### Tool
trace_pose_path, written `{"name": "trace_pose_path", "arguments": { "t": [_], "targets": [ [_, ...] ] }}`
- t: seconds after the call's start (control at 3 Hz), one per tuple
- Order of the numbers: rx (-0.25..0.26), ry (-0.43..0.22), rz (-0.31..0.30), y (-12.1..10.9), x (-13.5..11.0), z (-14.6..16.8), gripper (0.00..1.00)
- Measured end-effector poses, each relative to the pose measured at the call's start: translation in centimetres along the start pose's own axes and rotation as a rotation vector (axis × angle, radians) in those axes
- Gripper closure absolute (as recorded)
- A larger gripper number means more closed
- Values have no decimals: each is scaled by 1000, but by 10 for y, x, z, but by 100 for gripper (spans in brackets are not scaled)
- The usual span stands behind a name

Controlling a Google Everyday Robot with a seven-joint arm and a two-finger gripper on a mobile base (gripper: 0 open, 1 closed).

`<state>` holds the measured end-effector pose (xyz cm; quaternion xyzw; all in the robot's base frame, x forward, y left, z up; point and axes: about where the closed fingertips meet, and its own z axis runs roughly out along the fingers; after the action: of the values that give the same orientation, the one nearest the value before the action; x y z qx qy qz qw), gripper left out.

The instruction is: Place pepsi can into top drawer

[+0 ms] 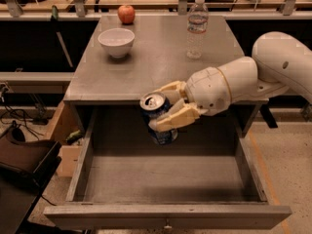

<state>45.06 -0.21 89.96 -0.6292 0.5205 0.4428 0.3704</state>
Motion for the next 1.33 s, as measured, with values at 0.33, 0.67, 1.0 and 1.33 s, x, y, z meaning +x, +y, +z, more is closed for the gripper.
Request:
{"name": "trace_pose_path", "arguments": {
  "t": [0.33, 0.67, 1.0, 1.33],
  "targets": [
    [33, -10, 2, 8, 55, -7, 100],
    [65, -23, -37, -2, 89, -3, 100],
    [65, -23, -37, -2, 89, -3, 100],
    [81, -84, -8, 4, 103, 21, 100]
  ]
}}
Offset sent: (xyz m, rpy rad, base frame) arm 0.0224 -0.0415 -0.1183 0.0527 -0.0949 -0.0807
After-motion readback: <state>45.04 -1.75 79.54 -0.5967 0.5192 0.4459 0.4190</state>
